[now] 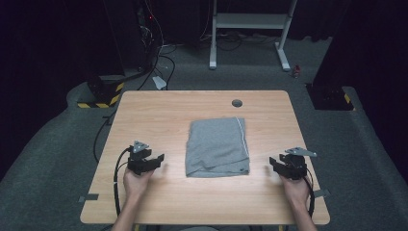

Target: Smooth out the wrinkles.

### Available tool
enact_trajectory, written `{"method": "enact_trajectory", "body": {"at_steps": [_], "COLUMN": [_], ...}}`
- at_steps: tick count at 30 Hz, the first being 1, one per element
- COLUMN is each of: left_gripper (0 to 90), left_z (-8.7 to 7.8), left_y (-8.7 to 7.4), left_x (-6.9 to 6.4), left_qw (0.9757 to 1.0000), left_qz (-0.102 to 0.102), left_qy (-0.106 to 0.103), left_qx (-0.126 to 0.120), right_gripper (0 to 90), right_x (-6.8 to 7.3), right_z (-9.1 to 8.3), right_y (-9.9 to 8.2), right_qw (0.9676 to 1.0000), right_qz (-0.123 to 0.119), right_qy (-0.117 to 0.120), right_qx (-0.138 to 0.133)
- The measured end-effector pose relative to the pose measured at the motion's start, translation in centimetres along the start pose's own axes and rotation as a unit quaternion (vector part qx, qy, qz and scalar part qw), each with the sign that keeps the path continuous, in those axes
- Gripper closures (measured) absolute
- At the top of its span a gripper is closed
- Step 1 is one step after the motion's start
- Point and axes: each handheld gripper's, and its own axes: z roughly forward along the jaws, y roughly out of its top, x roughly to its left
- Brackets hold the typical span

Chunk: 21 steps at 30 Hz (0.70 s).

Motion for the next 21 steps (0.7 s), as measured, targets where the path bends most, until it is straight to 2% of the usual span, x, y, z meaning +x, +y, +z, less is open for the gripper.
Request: {"method": "enact_trajectory", "body": {"at_steps": [5, 8, 11, 12, 15, 17, 21], "left_gripper": [36.1, 35.4, 33.9, 32.4, 30.4, 29.7, 28.8], "left_z": [0.3, 0.3, 0.8, 0.8, 0.5, 0.4, 0.3], "left_y": [-0.4, -0.4, -0.8, -1.0, -1.3, -1.4, -1.5], "left_x": [0.2, 0.0, -0.2, -0.3, -0.1, -0.1, -0.2], "left_qw": [0.9998, 0.9996, 0.9982, 0.9981, 0.9982, 0.9982, 0.9981], "left_qz": [0.001, 0.010, 0.036, 0.038, 0.035, 0.033, 0.030], "left_qy": [0.018, 0.025, 0.044, 0.046, 0.048, 0.048, 0.052], "left_qx": [0.009, 0.007, 0.021, 0.012, 0.011, 0.011, 0.012], "right_gripper": [49.9, 49.3, 48.3, 47.8, 43.6, 39.3, 38.0], "right_x": [-0.5, -0.6, -0.6, -0.5, -0.5, -0.8, -0.9], "right_z": [0.5, 1.0, 1.1, 1.2, 1.1, 1.1, 1.0], "right_y": [-0.3, -0.5, -0.6, -0.6, -1.0, -1.1, -1.1], "right_qw": [0.9999, 0.9995, 0.9992, 0.9990, 0.9992, 0.9989, 0.9987], "right_qz": [0.009, 0.001, -0.010, -0.019, -0.024, -0.013, -0.008], "right_qy": [-0.013, -0.024, -0.036, -0.039, -0.034, -0.044, -0.049], "right_qx": [0.007, 0.019, 0.016, 0.014, 0.001, 0.003, 0.004]}}
